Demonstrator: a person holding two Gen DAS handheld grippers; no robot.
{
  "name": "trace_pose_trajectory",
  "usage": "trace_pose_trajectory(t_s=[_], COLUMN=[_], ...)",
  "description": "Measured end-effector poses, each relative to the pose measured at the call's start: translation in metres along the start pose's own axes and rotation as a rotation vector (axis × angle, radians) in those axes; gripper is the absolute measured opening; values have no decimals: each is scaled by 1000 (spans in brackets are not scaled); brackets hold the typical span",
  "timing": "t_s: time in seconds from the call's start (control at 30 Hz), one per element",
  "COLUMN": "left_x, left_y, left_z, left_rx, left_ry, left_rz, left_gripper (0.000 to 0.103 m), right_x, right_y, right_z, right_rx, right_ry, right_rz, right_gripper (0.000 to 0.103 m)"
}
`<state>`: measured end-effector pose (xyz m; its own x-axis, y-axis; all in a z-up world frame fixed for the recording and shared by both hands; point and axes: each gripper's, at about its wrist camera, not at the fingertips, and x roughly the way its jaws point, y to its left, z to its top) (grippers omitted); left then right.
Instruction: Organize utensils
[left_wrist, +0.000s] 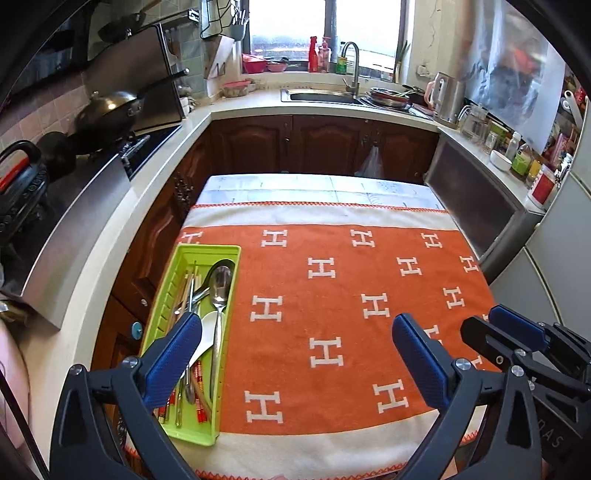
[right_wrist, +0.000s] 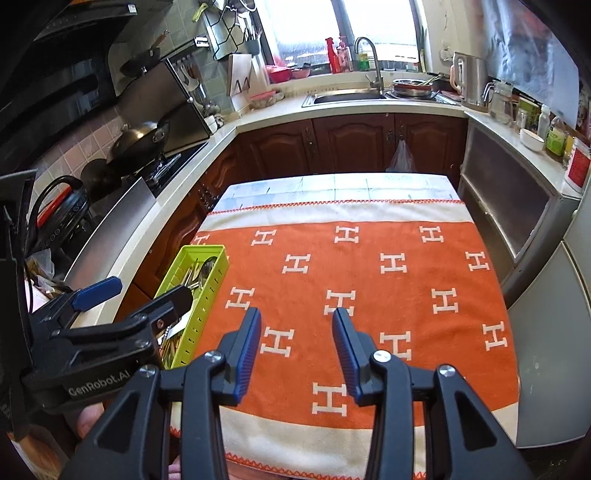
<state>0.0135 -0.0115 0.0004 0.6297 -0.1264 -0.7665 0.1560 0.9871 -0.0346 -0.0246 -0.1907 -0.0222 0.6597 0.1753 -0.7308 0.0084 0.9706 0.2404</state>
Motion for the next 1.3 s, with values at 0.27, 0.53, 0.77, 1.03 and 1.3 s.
trace_pose_trajectory(t_s=[0.27, 0.53, 0.77, 1.03, 1.3], left_x=[-10, -19, -20, -21, -21], left_y=[-1, -6, -6, -7, -8], left_z=[-6, -7, -7, -6, -5], left_rx=[-1, 10, 6, 5, 5], left_ry=[-9, -36, -36, -41, -41], left_rz=[23, 52, 50, 48, 50], left_gripper=[102, 102, 102, 102, 102], right_x=[-11, -20, -25, -27, -28], right_y=[1, 1, 2, 0, 0], right_z=[-5, -9, -9, -7, -8], right_rx=[9, 12, 6, 5, 4], right_ry=[-30, -56, -76, -87, -94], right_rz=[-24, -38, -56, -58, -62], right_gripper=[41, 41, 41, 41, 41])
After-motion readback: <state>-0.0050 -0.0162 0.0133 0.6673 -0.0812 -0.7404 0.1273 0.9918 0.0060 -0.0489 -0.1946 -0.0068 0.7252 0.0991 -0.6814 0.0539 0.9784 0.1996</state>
